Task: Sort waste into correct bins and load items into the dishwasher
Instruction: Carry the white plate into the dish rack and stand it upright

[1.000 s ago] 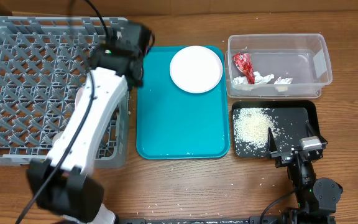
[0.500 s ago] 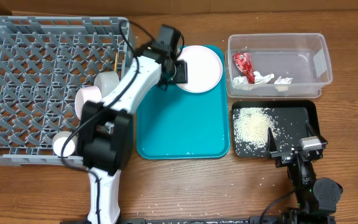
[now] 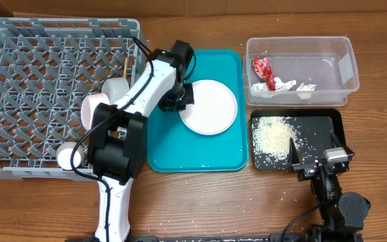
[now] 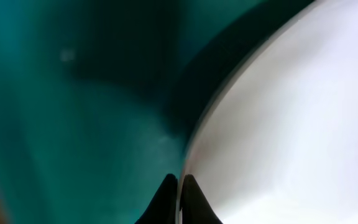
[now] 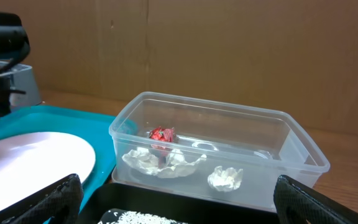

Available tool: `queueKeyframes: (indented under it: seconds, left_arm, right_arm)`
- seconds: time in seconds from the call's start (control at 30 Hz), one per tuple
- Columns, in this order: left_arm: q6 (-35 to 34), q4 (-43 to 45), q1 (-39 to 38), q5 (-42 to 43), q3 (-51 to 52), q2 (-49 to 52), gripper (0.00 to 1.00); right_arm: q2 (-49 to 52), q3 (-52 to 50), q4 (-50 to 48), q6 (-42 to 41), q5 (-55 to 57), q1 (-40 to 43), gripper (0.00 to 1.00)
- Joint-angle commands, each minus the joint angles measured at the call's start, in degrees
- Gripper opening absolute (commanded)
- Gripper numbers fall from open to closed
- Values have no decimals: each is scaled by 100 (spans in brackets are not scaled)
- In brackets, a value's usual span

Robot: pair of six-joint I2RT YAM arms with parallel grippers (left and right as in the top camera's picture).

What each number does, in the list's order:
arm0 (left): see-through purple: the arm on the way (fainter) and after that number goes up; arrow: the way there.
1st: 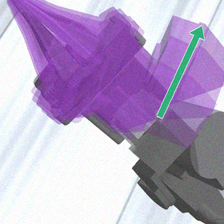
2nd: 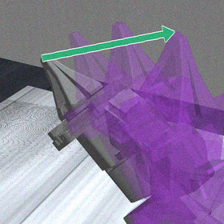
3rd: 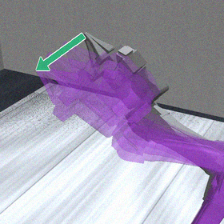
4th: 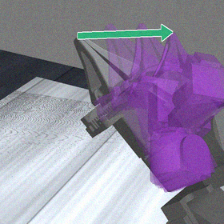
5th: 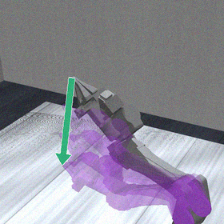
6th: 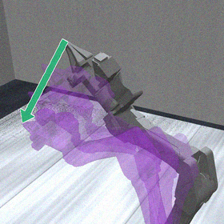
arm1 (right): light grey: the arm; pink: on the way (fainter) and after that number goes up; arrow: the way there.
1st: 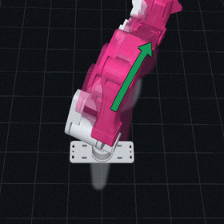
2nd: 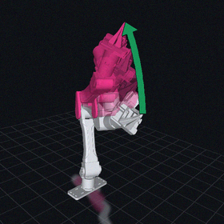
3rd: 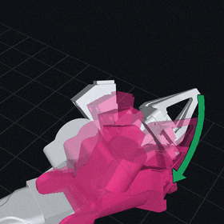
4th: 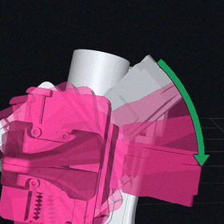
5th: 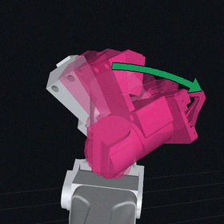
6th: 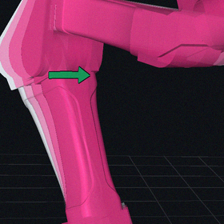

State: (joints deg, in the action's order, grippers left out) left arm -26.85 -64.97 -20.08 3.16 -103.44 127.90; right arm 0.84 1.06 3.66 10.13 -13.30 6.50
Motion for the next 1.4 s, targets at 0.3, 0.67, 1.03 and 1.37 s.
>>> queueKeyframes:
  seconds: [0.3, 0.67, 1.03, 1.37]
  left_arm:
    - [944, -1794, 195, -5274, -1860, -2581, 4]
    - [632, -2417, 1329, -7499, -994, -2660, 4]
    - [2765, 603, 2566, -6529, 649, -2588, 4]
    - [3866, 1851, 2616, -5757, 1373, -2583, 4]
  right_arm:
    - [-68, -61, -39, -33, -4, 26, 100]
    - [-68, -61, -39, -33, -4, 26, 100]
    - [-68, -61, -39, -33, -4, 26, 100]
    - [-68, -61, -37, -33, -4, 26, 100]
